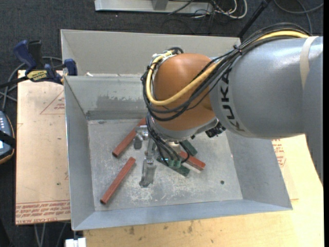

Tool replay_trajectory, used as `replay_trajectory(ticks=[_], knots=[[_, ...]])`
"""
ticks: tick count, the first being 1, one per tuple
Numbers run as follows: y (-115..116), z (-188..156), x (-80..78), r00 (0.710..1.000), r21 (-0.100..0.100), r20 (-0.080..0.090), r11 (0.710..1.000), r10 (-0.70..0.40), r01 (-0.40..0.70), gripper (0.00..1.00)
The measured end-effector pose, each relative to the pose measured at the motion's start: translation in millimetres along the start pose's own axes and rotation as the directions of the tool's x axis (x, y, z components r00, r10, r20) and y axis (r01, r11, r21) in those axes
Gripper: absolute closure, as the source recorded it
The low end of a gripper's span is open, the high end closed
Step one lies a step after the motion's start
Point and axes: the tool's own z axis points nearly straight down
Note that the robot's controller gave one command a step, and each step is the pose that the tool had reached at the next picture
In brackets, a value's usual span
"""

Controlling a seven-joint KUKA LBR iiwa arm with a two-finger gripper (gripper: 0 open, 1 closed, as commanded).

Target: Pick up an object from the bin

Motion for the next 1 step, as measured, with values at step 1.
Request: replay_trajectory(ticks=[1], knots=[[30.8, 128.5, -2.5, 0.916, 0.001, 0.003, 0.916, -0.402, 0.402, 0.0]])
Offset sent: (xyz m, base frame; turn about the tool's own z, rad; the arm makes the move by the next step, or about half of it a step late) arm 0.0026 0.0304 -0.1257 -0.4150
